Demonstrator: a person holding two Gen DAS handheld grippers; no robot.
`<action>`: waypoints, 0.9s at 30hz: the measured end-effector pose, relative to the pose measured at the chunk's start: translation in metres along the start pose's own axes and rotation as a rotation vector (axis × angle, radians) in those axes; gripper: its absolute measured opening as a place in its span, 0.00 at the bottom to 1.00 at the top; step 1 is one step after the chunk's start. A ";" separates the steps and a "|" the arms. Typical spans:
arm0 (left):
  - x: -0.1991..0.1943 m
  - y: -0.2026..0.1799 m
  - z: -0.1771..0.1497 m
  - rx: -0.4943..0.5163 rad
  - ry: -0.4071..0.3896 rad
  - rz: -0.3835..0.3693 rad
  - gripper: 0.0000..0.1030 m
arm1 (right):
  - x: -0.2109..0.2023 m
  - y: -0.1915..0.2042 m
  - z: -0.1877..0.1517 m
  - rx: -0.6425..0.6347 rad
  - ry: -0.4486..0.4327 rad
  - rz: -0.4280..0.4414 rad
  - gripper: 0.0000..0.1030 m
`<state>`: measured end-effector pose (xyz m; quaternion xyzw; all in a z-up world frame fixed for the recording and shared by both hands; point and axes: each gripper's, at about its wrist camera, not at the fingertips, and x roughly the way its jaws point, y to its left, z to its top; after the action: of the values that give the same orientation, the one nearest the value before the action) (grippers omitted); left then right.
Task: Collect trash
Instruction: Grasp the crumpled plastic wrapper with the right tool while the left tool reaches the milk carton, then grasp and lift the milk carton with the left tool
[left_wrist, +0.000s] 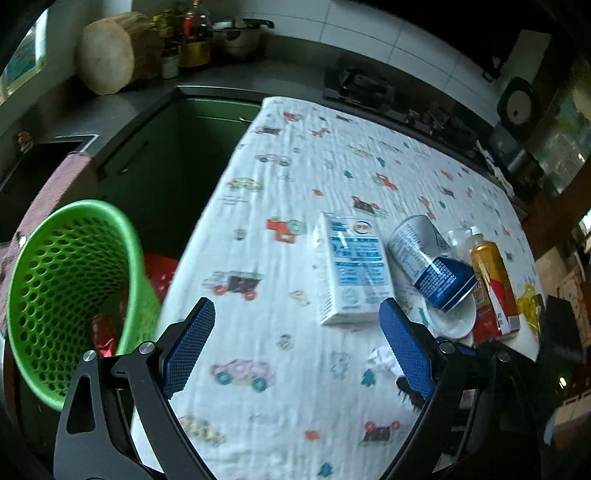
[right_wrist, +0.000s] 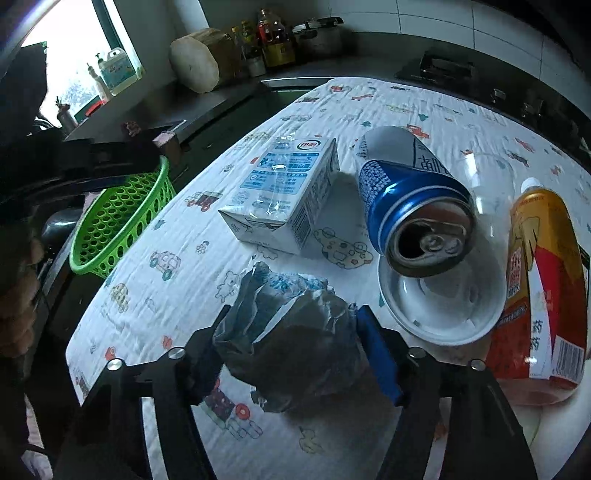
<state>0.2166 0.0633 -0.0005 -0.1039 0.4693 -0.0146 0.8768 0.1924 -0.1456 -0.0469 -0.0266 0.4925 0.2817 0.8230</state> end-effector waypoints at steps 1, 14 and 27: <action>0.006 -0.004 0.002 0.004 0.006 0.001 0.87 | -0.002 -0.001 -0.001 0.001 -0.003 0.005 0.59; 0.060 -0.033 0.008 0.005 0.072 0.008 0.87 | -0.026 -0.002 -0.013 -0.010 -0.031 0.053 0.52; 0.087 -0.058 0.016 0.029 0.077 0.030 0.87 | -0.032 -0.007 -0.020 -0.004 -0.035 0.061 0.52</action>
<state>0.2827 -0.0013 -0.0522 -0.0833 0.5041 -0.0122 0.8595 0.1689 -0.1718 -0.0325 -0.0084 0.4780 0.3082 0.8225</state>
